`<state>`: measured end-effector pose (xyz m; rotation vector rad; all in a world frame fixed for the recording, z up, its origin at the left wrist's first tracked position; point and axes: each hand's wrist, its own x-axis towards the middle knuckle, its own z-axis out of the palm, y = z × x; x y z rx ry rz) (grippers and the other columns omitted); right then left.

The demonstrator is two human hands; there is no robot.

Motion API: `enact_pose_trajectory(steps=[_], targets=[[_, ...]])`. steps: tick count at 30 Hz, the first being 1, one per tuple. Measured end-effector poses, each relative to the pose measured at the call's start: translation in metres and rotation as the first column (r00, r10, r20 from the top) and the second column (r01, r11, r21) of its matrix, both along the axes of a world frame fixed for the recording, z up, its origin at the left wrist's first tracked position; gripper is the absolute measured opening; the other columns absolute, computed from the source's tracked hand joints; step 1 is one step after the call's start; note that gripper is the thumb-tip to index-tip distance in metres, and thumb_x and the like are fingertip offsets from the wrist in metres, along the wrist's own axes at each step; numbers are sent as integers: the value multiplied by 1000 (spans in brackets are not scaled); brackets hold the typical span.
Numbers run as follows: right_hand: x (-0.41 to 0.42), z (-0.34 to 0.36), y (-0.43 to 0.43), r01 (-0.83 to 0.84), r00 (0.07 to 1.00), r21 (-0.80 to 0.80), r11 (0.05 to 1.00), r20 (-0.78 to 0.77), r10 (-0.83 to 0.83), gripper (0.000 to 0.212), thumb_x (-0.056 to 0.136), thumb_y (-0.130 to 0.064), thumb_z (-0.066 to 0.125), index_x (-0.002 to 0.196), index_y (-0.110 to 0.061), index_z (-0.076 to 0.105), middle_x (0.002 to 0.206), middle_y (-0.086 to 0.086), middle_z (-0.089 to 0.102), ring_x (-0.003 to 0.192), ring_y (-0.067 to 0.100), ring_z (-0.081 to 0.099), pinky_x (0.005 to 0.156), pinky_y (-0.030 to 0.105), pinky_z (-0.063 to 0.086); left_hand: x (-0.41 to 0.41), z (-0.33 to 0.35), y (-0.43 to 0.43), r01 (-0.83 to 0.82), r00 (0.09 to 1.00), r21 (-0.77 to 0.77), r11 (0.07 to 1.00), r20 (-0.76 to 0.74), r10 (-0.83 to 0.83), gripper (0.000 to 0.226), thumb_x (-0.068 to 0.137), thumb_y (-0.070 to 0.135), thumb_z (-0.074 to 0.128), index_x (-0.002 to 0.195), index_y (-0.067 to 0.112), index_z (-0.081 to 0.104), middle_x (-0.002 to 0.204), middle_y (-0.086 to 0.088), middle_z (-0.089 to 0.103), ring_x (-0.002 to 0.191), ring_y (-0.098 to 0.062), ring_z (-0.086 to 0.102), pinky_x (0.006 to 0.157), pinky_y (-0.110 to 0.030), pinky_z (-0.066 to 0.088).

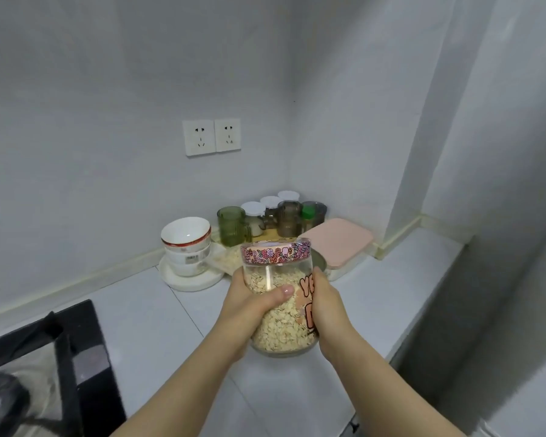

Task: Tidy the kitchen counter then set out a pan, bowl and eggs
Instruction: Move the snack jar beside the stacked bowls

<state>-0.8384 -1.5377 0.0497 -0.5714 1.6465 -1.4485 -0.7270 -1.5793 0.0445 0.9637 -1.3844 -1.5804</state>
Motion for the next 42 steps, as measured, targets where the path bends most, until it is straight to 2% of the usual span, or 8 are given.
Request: enact_pose_trajectory(steps=[3, 7, 10, 14, 18, 24, 35, 42], targets=[[-23, -4, -33, -86, 995, 35, 996, -48, 88, 44, 96, -43, 32, 86, -21, 69, 92, 7, 73, 89, 24, 67, 89, 41, 53, -17, -1, -16, -105, 994, -15, 994, -6, 105, 95, 33, 37, 83, 120, 23, 47, 111, -2, 67, 101, -21, 66, 88, -45, 54], [-29, 5, -70, -239, 967, 47, 970, -75, 242, 39, 99, -35, 33, 90, -14, 65, 88, 6, 68, 81, 18, 62, 69, 28, 48, -19, -2, -32, -292, 956, -41, 956, -19, 291, 102, 32, 37, 82, 125, 19, 45, 114, -3, 66, 104, -21, 64, 89, -44, 53], [-12, 6, -89, -340, 933, 32, 940, -115, 341, 35, 98, -30, 35, 97, -11, 65, 94, 9, 68, 91, 23, 63, 80, 32, 49, -4, -4, -38, -424, 906, -52, 904, -10, 424, 101, 29, 39, 81, 121, 19, 45, 112, -1, 65, 103, -18, 64, 89, -41, 53], [23, -2, -114, -496, 852, -4, 868, -192, 486, 30, 96, -20, 37, 95, -13, 66, 94, 2, 67, 94, 19, 61, 83, 34, 49, 32, -9, -51, -602, 790, -79, 795, 88, 607, 98, 26, 44, 80, 115, 27, 43, 109, 8, 61, 102, -15, 61, 91, -42, 51], [65, -14, -133, -629, 766, 21, 777, -152, 624, 25, 94, -17, 42, 93, -25, 65, 105, 4, 68, 103, 22, 61, 66, 24, 41, 73, -20, -64, -728, 657, -118, 675, 160, 737, 93, 36, 37, 87, 116, 21, 43, 101, 14, 59, 97, -14, 60, 90, -38, 50], [108, -31, -159, -718, 691, 75, 692, -47, 722, 31, 93, -10, 43, 115, -22, 61, 98, -2, 63, 88, 12, 57, 61, 20, 40, 115, -46, -90, -789, 579, -106, 606, 201, 790, 98, 40, 27, 90, 124, 12, 41, 102, 5, 57, 100, -18, 58, 87, -33, 47], [142, -69, -221, -723, 674, 148, 675, -64, 736, 45, 80, 4, 35, 74, -32, 62, 80, -4, 64, 78, 13, 57, 88, 40, 51, 143, -82, -147, -762, 613, -81, 642, 227, 757, 91, 38, 22, 85, 112, 31, 34, 99, 22, 50, 98, -12, 54, 88, -32, 45], [162, -85, -253, -719, 694, 23, 695, -26, 719, 57, 74, -4, 37, 85, -53, 65, 101, -13, 70, 103, 16, 62, 96, 43, 50, 154, -97, -184, -763, 622, -69, 643, 192, 759, 101, 33, 23, 86, 119, 33, 32, 107, 23, 49, 103, -8, 54, 90, -30, 47]])
